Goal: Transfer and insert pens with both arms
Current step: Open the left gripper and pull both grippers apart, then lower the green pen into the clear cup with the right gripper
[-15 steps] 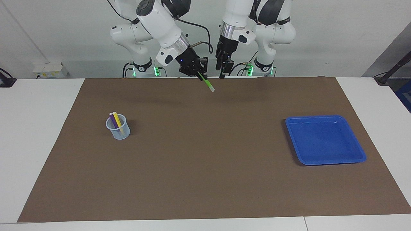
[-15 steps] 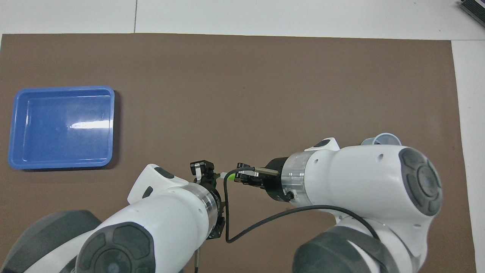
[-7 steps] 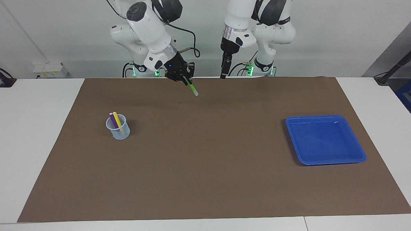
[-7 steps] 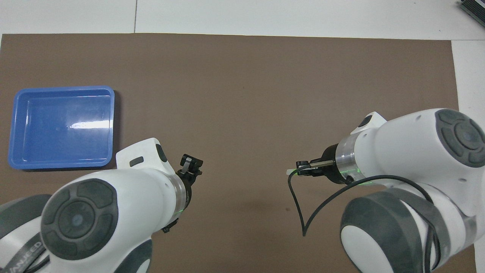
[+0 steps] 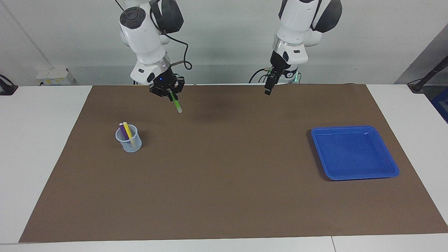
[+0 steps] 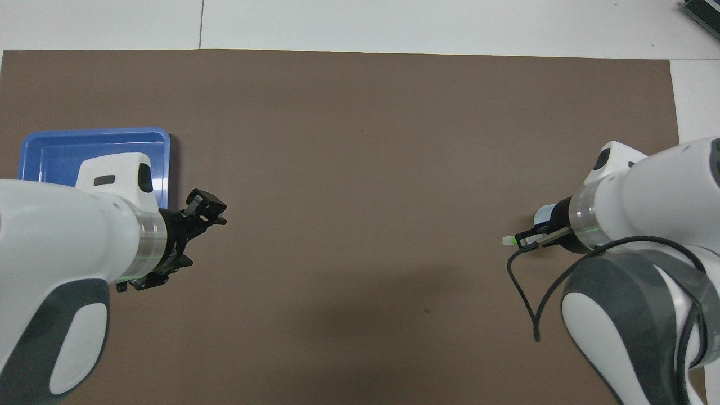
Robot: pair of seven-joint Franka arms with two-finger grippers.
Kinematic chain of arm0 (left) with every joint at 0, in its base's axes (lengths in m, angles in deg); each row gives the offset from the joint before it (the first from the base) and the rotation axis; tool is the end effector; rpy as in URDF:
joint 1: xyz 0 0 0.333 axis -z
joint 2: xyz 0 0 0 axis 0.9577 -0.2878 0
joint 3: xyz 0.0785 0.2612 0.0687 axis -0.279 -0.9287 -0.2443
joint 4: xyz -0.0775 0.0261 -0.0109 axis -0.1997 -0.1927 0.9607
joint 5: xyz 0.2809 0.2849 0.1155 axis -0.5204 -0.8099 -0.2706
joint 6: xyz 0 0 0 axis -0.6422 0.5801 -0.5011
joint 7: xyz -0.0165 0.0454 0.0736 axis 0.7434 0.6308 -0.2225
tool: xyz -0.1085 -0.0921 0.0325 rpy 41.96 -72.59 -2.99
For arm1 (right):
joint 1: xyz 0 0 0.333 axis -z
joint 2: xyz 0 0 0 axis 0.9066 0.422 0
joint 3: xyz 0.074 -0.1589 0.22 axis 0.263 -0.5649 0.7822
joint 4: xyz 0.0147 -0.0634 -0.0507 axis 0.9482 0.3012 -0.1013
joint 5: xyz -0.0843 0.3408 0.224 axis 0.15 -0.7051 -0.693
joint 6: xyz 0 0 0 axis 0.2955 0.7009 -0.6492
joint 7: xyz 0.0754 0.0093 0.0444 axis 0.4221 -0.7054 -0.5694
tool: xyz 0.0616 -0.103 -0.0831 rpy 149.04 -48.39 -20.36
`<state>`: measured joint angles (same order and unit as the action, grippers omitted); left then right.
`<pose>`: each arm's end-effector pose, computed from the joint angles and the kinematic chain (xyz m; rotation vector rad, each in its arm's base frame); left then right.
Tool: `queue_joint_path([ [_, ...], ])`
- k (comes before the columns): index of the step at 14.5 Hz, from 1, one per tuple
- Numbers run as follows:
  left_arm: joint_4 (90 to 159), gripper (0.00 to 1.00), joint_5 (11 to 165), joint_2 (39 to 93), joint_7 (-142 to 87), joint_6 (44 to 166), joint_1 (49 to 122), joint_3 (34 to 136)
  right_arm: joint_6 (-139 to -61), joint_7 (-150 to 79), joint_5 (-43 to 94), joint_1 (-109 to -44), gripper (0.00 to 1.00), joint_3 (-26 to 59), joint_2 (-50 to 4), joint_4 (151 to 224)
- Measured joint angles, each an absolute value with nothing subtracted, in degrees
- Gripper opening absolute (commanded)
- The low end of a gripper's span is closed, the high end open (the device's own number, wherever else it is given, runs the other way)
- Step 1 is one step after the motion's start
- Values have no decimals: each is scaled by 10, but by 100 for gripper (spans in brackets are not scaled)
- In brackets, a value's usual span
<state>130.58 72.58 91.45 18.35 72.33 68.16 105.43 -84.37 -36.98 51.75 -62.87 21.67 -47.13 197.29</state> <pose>0.4914 -0.1935 0.4920 2.7945 1.1815 0.0342 0.5253 0.1062 0.4474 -3.0582 -0.4934 0.0899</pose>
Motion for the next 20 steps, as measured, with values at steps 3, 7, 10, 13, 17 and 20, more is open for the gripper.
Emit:
queue_joint_path([
  [3, 1306, 84, 726, 915, 78, 718, 634, 1054, -844, -472, 546, -582, 0, 216, -471, 1973],
  [7, 1306, 84, 725, 916, -71, 713, 576, 1054, -865, -561, 564, -538, 0, 216, -470, 1974],
  [10, 1306, 84, 720, 916, -171, 710, 533, 1052, -893, -587, 566, -525, 0, 216, -470, 1988],
  [13, 1306, 84, 683, 916, -262, 704, 510, 1045, -939, -596, 566, -517, 0, 216, -468, 2018],
  [17, 1306, 84, 656, 916, -384, 686, 510, 1024, -968, -599, 566, -512, 0, 216, -461, 2031],
  [20, 1306, 84, 655, 919, -419, 668, 511, 1026, -1022, -621, 566, -504, 0, 216, -451, 2054],
])
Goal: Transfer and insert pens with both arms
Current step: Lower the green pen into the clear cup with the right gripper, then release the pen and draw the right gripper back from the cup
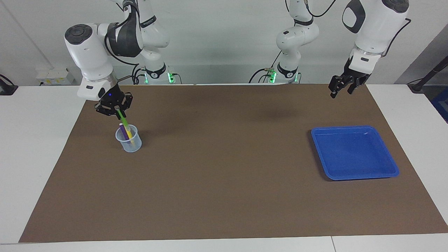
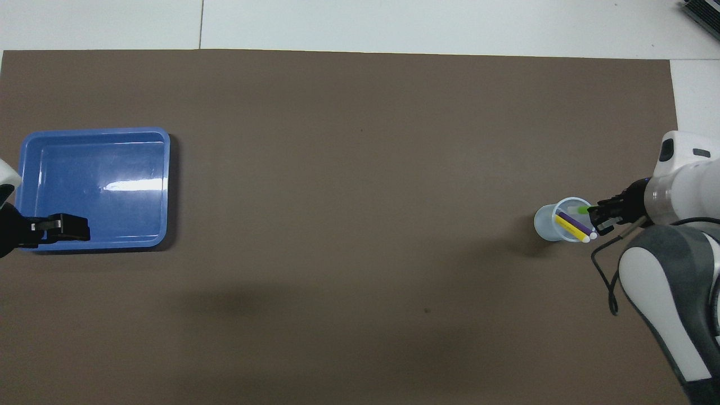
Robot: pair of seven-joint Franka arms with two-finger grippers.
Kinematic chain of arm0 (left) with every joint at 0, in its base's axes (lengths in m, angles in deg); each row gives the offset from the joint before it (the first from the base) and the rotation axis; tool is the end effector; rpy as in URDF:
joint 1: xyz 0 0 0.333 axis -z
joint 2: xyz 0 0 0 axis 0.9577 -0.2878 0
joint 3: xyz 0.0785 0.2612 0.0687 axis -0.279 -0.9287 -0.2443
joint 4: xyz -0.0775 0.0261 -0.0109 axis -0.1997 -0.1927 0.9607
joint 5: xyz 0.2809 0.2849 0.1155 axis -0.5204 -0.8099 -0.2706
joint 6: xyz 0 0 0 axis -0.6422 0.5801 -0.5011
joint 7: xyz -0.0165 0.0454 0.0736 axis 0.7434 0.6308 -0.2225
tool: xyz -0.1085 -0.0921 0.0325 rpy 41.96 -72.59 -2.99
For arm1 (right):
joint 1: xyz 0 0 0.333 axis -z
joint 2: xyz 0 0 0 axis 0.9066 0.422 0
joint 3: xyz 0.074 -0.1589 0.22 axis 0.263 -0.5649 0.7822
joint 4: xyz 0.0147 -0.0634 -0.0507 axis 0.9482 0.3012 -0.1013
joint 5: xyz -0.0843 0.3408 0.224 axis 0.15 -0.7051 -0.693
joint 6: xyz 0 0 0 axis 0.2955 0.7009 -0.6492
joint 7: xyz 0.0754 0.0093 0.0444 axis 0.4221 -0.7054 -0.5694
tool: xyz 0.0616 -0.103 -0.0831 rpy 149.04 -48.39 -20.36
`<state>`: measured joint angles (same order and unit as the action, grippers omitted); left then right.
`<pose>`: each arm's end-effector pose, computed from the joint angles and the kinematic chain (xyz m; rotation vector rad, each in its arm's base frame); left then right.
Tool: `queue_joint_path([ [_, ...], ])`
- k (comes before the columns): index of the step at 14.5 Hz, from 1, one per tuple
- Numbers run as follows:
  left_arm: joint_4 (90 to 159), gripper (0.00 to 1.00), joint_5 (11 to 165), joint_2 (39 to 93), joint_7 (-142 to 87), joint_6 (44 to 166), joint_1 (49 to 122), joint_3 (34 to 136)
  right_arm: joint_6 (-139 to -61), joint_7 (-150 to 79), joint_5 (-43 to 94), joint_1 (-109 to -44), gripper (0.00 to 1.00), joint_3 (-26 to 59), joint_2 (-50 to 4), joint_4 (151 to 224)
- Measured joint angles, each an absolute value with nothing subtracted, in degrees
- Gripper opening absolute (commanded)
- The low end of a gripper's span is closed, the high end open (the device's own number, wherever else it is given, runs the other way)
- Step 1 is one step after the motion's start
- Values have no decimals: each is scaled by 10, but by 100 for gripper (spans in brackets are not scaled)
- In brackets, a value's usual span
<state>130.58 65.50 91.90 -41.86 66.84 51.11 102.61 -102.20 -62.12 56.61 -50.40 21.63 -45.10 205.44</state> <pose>0.5114 -0.0003 0.4894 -3.0985 -0.1068 0.0002 0.5538 -0.0230 0.3851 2.9640 0.8594 0.0961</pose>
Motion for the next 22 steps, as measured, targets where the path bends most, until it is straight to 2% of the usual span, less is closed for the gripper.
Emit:
queue_joint_path([
  [3, 1309, 85, 655, 925, -445, 657, 516, 1034, -1048, -622, 566, -503, 0, 217, -439, 2069],
  [7, 1318, 93, 655, 933, -461, 655, 522, 1037, -1084, -622, 566, -503, 0, 218, -429, 2091],
  [8, 1318, 94, 655, 933, -463, 655, 522, 1036, -1089, -622, 566, -503, 34, 218, -428, 2096],
  [9, 1318, 94, 655, 933, -463, 655, 522, 1036, -1090, -622, 566, -503, 88, 218, -427, 2098],
  [10, 1318, 94, 655, 933, -464, 655, 522, 1036, -1090, -622, 566, -503, 100, 218, -426, 2099],
  [15, 1318, 98, 655, 933, -464, 655, 523, 1037, -1079, -622, 566, -503, 100, 218, -428, 2092],
  [17, 1318, 99, 655, 933, -464, 655, 523, 1036, -1015, -622, 566, -503, 100, 218, -434, 2056],
  [22, 1318, 100, 655, 933, -464, 655, 523, 1036, -800, -605, 566, -503, 100, 216, -465, 1916],
])
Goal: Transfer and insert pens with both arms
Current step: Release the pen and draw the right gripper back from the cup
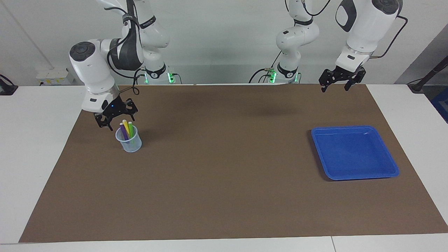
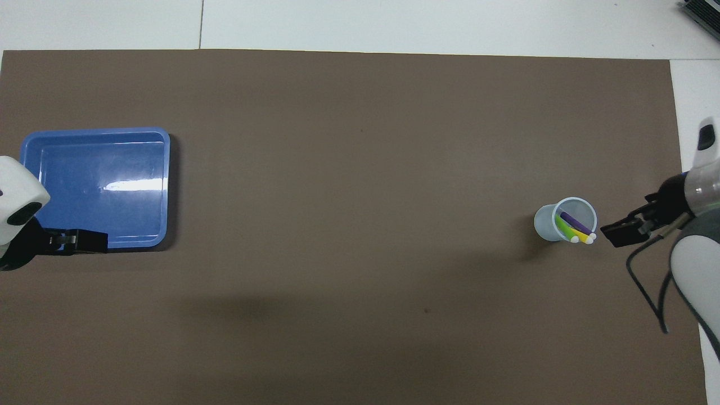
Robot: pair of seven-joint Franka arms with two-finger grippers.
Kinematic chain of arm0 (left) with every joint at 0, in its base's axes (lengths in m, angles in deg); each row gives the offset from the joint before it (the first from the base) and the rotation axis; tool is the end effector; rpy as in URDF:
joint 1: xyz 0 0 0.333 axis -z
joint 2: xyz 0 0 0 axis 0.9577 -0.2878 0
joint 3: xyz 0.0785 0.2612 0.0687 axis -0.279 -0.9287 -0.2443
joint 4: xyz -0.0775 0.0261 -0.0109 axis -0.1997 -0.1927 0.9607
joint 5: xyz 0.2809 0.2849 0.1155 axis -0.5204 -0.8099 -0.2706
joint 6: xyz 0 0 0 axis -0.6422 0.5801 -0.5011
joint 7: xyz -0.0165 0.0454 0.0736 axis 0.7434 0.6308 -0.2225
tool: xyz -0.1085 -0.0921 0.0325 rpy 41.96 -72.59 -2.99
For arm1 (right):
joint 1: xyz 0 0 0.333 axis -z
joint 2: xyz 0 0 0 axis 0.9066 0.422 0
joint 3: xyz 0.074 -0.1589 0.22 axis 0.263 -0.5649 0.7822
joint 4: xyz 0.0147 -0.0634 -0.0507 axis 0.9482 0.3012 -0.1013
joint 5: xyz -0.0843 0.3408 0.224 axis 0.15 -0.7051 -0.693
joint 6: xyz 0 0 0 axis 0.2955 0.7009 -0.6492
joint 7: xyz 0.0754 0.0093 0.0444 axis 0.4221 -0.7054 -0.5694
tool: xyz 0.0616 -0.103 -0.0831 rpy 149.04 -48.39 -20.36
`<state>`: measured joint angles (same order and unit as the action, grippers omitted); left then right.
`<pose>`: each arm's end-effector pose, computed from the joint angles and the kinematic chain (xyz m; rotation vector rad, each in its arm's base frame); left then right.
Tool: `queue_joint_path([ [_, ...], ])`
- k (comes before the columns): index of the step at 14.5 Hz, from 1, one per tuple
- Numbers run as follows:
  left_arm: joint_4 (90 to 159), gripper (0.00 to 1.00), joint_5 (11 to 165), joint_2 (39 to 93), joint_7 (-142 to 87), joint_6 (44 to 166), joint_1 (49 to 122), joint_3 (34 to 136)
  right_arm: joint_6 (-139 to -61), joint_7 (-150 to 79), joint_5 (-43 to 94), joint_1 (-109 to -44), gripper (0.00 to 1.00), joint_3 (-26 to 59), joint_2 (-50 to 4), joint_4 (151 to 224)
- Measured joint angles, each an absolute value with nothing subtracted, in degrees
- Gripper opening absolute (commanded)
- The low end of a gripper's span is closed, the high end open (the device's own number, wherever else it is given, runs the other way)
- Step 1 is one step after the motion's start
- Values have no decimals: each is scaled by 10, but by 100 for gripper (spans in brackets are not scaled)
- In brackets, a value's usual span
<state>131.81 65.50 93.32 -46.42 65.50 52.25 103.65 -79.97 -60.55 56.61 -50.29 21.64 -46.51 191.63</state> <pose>0.5013 -0.0204 0.4872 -3.0869 0.0697 0.0382 0.5407 -0.0210 0.4846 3.0098 0.8176 -0.0872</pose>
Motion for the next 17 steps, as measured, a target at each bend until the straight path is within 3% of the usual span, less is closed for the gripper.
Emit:
queue_joint_path([
  [5, 1318, 100, 655, 933, -464, 655, 523, 1036, -664, -526, 566, -505, 100, 224, -482, 1832],
  [13, 1317, 100, 655, 934, -464, 657, 523, 1036, -613, -450, 540, -518, 100, 223, -526, 1815],
  [17, 1316, 100, 655, 934, -465, 664, 523, 1035, -615, -403, 540, -567, 100, 180, -493, 1813],
])
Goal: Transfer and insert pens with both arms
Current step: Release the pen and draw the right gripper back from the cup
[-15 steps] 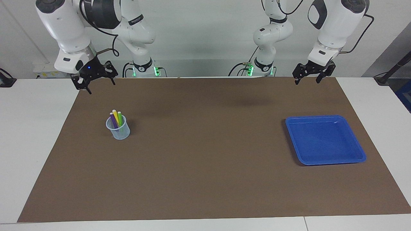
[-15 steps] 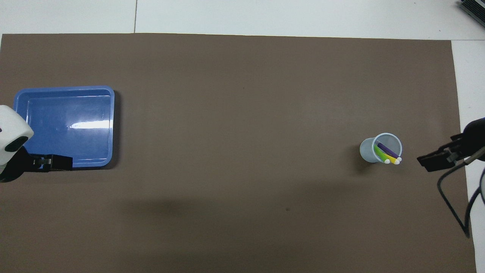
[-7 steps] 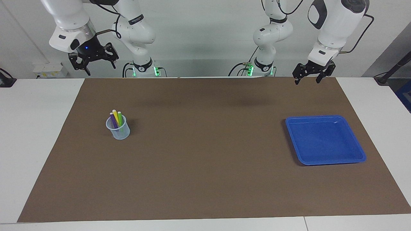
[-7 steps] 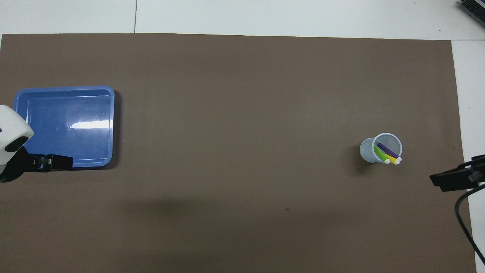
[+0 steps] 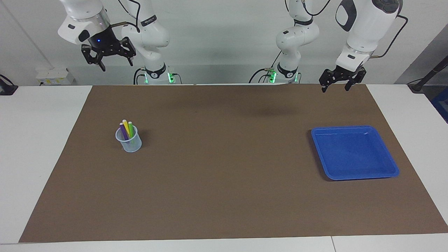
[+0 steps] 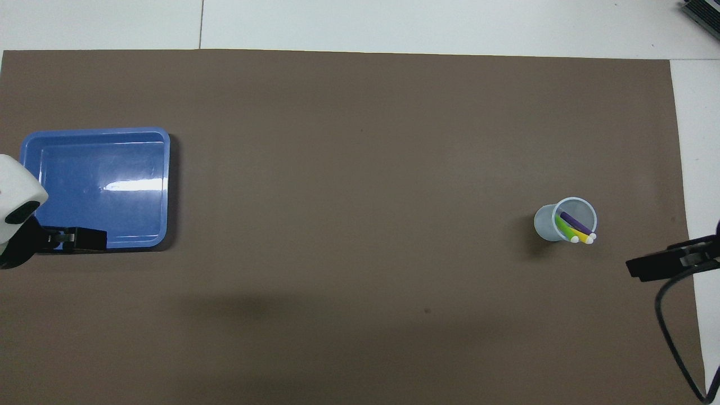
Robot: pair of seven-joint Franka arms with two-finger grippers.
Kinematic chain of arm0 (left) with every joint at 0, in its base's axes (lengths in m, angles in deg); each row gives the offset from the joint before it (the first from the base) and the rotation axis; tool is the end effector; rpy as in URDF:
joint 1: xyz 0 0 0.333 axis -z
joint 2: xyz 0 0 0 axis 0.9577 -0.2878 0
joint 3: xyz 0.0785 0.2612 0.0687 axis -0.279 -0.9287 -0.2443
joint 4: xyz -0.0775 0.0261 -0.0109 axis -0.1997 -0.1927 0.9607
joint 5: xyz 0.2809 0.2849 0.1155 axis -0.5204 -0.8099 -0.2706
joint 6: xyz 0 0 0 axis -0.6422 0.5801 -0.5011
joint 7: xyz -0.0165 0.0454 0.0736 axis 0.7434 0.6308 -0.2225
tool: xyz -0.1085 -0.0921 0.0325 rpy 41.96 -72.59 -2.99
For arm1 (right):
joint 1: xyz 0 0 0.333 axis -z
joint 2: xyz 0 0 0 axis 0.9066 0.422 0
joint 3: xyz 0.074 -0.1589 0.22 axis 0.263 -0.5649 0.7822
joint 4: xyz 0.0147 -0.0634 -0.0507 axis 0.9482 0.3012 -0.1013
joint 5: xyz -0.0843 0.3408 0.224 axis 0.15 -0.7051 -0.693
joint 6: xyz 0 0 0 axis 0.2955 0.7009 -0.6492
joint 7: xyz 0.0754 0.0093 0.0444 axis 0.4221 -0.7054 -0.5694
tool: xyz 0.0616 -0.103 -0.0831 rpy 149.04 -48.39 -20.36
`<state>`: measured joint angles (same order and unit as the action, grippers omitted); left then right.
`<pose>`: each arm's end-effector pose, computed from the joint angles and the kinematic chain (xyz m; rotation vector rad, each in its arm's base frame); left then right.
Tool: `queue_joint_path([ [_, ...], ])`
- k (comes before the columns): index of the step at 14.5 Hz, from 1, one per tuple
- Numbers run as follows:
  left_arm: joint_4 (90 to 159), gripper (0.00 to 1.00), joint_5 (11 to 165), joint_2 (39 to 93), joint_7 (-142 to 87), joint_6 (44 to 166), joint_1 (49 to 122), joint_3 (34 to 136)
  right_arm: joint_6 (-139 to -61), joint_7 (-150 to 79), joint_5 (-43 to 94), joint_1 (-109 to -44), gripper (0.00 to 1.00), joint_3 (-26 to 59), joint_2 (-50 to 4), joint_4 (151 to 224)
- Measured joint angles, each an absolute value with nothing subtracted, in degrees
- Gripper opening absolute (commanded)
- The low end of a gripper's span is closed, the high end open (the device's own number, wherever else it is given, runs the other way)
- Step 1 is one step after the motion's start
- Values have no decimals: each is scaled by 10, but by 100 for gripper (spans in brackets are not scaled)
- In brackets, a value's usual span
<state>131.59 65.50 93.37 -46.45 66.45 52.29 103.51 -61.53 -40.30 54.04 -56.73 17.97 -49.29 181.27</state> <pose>0.5042 -0.0197 0.4911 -3.0867 0.0691 0.0051 0.4989 0.0140 0.5742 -3.0907 -0.3525 0.2124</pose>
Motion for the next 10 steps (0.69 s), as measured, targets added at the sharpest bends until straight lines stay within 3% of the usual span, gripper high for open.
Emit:
queue_joint_path([
  [5, 1312, 100, 655, 934, -465, 674, 523, 1032, -645, -382, 541, -607, 100, 146, -420, 1775],
  [10, 1302, 100, 655, 934, -479, 676, 521, 1029, -653, -349, 549, -634, 100, 132, -401, 1756],
])
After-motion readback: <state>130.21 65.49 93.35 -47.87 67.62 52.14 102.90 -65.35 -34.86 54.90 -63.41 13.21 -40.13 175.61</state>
